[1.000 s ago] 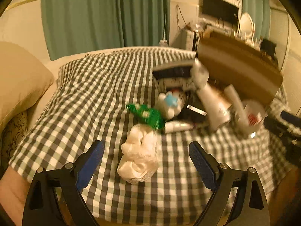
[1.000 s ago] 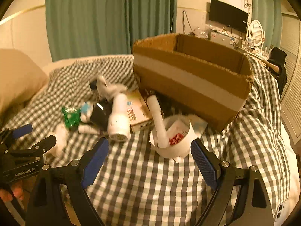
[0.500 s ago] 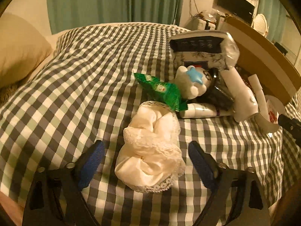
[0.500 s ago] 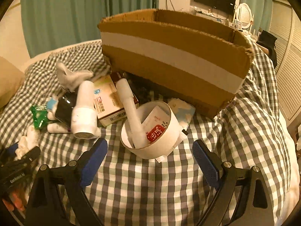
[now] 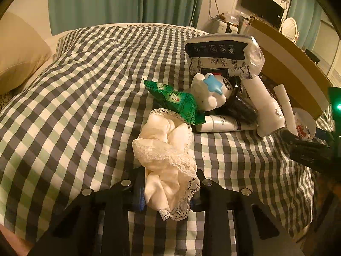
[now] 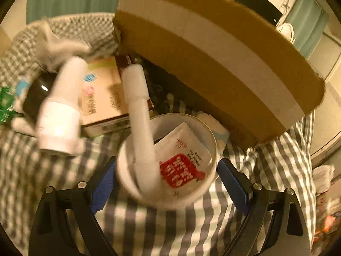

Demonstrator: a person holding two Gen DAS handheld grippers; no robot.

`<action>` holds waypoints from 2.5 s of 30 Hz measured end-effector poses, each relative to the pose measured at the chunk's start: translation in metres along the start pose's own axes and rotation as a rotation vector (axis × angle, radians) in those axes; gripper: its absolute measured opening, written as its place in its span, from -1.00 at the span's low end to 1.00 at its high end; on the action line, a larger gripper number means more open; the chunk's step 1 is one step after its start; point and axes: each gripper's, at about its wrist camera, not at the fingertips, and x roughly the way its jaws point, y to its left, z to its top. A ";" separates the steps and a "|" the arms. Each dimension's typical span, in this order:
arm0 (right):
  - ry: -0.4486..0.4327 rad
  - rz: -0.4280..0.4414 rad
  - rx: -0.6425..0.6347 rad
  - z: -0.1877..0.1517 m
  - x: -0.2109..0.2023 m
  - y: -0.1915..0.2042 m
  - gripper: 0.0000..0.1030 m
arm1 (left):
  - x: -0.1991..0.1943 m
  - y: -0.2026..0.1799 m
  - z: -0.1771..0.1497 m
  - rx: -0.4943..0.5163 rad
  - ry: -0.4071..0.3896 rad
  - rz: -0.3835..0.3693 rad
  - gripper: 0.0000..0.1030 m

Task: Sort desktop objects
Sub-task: 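Grasp the lace scrunchie with the left tool while the right tool grasps the white tape roll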

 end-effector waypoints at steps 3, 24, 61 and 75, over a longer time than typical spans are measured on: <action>0.005 0.023 0.013 0.001 0.007 0.000 0.62 | 0.000 0.001 0.000 -0.002 -0.002 0.001 -0.44; -0.138 0.333 0.190 -0.015 -0.052 -0.026 0.17 | -0.018 0.004 0.001 -0.015 -0.060 -0.041 -0.65; -0.127 0.183 -0.027 -0.017 -0.084 -0.012 0.82 | -0.008 0.003 -0.003 -0.028 0.000 -0.045 -0.65; -0.169 0.326 0.065 -0.002 -0.074 -0.025 0.57 | -0.016 0.000 0.000 -0.018 -0.047 -0.067 -0.65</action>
